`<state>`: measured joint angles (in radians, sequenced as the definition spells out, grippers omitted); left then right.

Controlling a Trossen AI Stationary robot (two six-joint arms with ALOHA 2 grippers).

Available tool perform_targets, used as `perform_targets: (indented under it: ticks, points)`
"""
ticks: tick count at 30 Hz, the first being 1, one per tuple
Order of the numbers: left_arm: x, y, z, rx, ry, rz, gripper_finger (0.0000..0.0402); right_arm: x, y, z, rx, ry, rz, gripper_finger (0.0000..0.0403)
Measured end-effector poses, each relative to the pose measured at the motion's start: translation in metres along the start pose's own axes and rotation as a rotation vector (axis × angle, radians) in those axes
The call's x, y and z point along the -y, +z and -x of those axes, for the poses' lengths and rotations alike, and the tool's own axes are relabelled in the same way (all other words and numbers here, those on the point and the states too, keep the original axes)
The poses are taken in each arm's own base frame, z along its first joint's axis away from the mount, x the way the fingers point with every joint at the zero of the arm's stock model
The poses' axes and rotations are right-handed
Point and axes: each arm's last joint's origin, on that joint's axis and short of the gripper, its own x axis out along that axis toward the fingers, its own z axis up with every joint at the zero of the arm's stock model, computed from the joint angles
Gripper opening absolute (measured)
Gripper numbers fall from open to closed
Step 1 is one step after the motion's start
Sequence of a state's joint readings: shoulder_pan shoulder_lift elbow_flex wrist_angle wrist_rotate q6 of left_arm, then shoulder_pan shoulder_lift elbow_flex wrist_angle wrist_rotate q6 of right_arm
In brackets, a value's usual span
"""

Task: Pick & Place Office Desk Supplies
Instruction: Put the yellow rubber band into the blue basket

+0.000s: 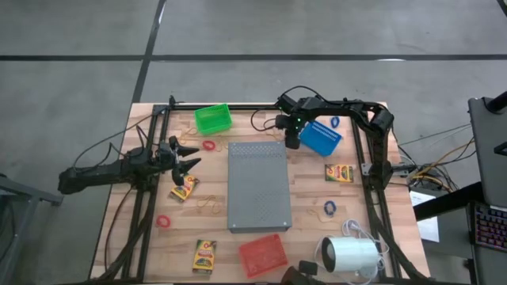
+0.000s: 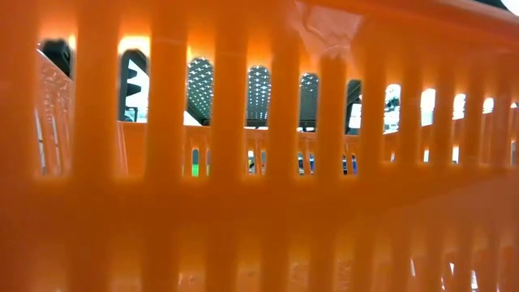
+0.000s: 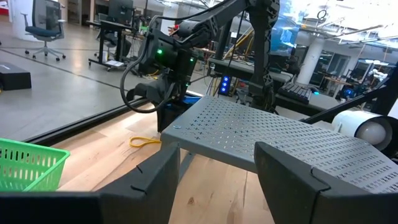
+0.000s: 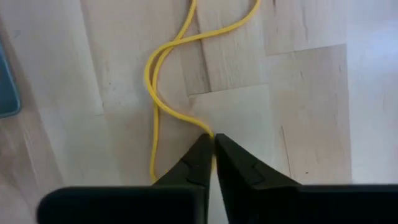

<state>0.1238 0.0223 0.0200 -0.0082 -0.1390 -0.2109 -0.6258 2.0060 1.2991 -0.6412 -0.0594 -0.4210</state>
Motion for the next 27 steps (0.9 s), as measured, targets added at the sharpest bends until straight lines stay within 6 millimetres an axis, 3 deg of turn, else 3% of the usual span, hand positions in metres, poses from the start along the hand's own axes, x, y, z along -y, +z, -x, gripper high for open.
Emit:
perform_targets:
  ticks: [13,27]
  points:
    - [0.0,0.0,0.0,0.0,0.0,0.0,0.0212,0.001,0.003,0.007,0.011,-0.008,-0.084,0.0008]
    - [0.0,0.0,0.0,0.0,0.0,0.0,0.0212,0.002,0.01,0.062,0.153,-0.105,-0.131,0.0008]
